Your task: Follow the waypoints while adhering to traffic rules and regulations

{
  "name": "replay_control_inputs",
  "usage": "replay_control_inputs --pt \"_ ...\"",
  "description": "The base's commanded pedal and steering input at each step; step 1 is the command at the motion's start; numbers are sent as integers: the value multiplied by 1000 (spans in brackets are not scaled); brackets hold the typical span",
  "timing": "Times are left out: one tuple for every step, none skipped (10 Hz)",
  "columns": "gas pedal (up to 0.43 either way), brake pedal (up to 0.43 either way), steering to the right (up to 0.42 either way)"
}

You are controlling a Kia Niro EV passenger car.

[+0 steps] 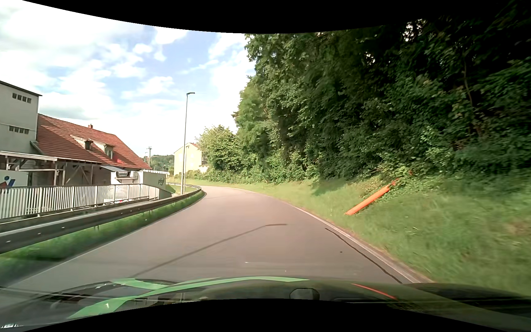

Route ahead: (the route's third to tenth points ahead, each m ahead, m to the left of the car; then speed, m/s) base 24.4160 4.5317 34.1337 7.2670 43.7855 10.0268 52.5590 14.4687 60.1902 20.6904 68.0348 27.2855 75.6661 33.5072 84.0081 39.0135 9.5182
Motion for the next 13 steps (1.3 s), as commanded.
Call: replay_control_inputs --pt "157 0 -44" --pt "169 0 -44" --pt "169 0 -44" --pt "169 0 -44" --pt "169 0 -44" --pt "169 0 -44" --pt "169 0 -44" --pt "169 0 -44" --pt "169 0 -44" --pt "169 0 -43" --pt "169 0 -42" --pt "157 0 -38" --pt "130 0 -33"
